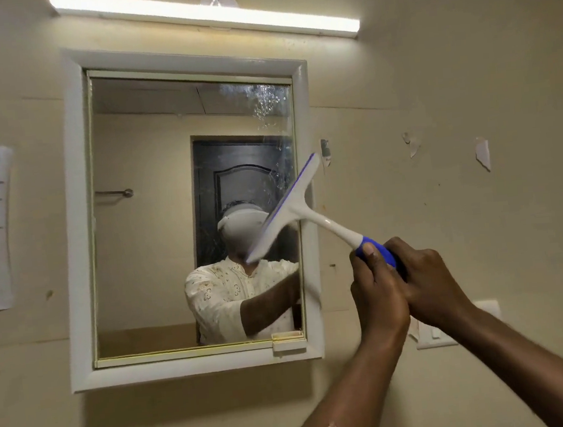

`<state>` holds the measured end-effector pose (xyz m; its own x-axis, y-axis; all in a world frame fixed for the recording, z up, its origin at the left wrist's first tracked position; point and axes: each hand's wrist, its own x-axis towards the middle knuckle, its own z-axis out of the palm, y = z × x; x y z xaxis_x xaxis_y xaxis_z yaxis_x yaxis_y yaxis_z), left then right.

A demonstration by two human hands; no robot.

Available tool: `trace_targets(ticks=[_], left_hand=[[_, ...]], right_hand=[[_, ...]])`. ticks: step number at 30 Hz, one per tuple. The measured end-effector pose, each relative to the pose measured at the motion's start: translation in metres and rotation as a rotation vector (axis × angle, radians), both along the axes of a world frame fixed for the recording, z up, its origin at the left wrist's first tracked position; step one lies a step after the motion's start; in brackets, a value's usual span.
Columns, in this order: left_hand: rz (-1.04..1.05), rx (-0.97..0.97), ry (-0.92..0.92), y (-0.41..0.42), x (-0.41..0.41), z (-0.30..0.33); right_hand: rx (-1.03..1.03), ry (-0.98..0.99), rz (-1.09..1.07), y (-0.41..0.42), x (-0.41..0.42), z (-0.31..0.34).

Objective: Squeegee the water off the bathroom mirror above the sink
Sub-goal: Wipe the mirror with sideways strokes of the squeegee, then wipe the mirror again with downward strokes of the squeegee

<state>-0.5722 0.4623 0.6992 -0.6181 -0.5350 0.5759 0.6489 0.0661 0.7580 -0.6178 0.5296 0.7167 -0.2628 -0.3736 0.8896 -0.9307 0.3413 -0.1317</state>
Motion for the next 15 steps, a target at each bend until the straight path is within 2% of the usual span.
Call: trace_targets(ticks=[6, 11, 15], left_hand=[[0.135, -0.145, -0.013, -0.056, 0.042, 0.068], [-0.030, -0.032, -0.146, -0.097, 0.075, 0.124], [-0.008, -0.063, -0.204, -0.125, 0.090, 0.148]], right_hand=[[-0.319, -0.194, 0.235, -0.079, 0.035, 0.036], [-0.474, -0.322, 0.384, -0.131, 0.061, 0.075], [-0.525, -0.353, 0.411, -0.163, 0.074, 0.100]])
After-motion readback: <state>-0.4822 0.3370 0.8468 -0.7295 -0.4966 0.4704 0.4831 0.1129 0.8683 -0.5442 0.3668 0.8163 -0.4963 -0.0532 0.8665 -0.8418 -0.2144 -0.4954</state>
